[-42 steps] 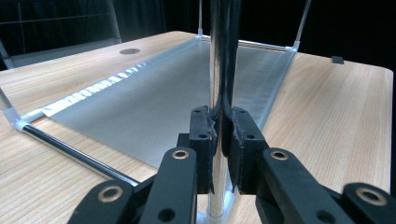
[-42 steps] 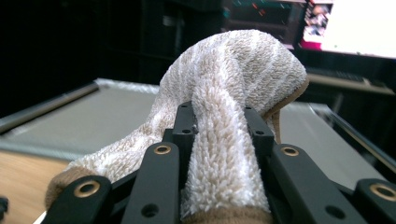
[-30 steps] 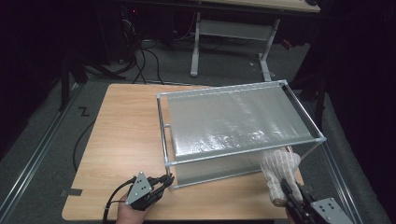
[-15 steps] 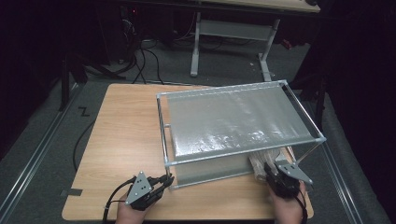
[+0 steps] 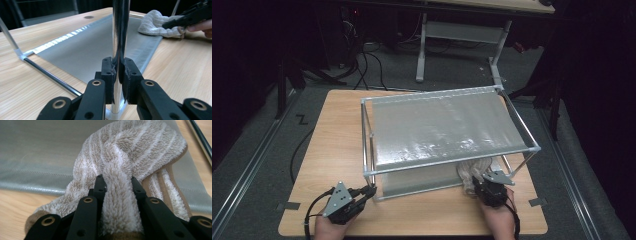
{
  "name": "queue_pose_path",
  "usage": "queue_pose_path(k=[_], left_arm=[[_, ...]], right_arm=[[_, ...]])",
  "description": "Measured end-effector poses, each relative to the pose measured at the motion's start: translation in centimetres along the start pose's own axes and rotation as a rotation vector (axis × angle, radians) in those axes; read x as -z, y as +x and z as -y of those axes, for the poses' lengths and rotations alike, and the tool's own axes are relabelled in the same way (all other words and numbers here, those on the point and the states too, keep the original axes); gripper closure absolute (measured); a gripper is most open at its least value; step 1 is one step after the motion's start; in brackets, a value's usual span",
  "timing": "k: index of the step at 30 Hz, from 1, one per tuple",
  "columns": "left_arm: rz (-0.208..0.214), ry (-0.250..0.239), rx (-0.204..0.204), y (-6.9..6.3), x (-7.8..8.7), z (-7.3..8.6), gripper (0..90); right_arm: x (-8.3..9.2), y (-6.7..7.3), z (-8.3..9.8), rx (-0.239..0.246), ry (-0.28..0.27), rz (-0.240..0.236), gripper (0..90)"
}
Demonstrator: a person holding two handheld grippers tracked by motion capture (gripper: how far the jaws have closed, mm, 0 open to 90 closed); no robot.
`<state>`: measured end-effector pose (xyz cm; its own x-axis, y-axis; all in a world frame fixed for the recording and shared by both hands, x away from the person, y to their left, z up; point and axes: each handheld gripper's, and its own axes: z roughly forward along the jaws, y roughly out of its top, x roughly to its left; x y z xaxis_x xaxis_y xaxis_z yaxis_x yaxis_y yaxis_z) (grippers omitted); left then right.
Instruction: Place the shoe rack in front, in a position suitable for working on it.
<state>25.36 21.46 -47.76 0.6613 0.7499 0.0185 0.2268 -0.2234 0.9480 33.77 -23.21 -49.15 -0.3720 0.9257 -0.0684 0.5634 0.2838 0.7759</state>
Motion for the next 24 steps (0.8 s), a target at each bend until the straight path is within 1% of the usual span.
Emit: queue_pose_path(k=[2, 5, 7, 8, 9, 10, 12, 14, 15, 17, 19, 21, 22, 23, 24], left_arm=[[-0.026, -0.002, 0.011, 0.8, 0.8, 0.3, 81.0], [-0.059, -0.004, 0.014, 1.9, 2.0, 0.8, 81.0], [-0.075, -0.013, 0.015, 2.4, 2.6, 1.2, 81.0], [-0.077, -0.023, 0.017, 2.6, 2.8, 1.4, 81.0], [-0.08, -0.028, 0.019, 2.7, 2.9, 1.5, 81.0], [-0.082, -0.031, 0.019, 2.7, 3.0, 1.5, 81.0], [-0.088, -0.036, 0.015, 2.6, 2.9, 1.6, 80.9], [-0.082, -0.041, 0.016, 2.7, 2.9, 1.6, 81.0], [-0.084, -0.043, 0.018, 2.7, 2.9, 1.7, 80.9], [-0.087, -0.04, 0.016, 2.7, 2.9, 1.6, 81.0], [-0.091, -0.04, 0.016, 2.6, 2.9, 1.6, 80.9], [-0.09, -0.041, 0.016, 2.6, 2.9, 1.6, 80.9], [-0.089, -0.041, 0.016, 2.6, 2.8, 1.6, 80.9], [-0.088, -0.041, 0.017, 2.6, 2.8, 1.6, 80.9], [-0.089, -0.041, 0.016, 2.6, 2.8, 1.6, 80.9]], right_arm=[[-0.4, 1.3, -0.5, 0.014, 0.001, -0.024, 73.6], [-1.0, 3.1, -1.1, 0.042, 0.0, -0.053, 73.6], [-1.3, 3.9, -1.4, 0.074, -0.005, -0.063, 73.6], [-1.4, 4.3, -1.5, 0.068, -0.003, -0.071, 73.6], [-1.5, 4.5, -1.5, 0.079, -0.007, -0.074, 73.5], [-1.5, 4.7, -1.6, 0.066, -0.003, -0.077, 73.5], [-1.6, 4.7, -1.6, 0.074, -0.011, -0.076, 73.3], [-1.5, 4.5, -1.5, 0.068, -0.021, -0.082, 73.1], [-1.4, 4.4, -1.5, 0.048, -0.023, -0.091, 73.0], [-0.8, 4.1, -1.6, 0.026, -0.05, -0.091, 72.9], [0.6, 3.7, -1.6, 0.019, -0.108, -0.083, 73.0], [2.0, 3.0, -1.6, 0.0, -0.152, -0.071, 73.0], [3.1, 2.3, -1.6, -0.01, -0.189, -0.049, 73.0], [3.5, 2.0, -1.6, -0.016, -0.199, -0.04, 73.0], [4.4, 1.4, -1.7, -0.03, -0.222, -0.019, 72.9]])
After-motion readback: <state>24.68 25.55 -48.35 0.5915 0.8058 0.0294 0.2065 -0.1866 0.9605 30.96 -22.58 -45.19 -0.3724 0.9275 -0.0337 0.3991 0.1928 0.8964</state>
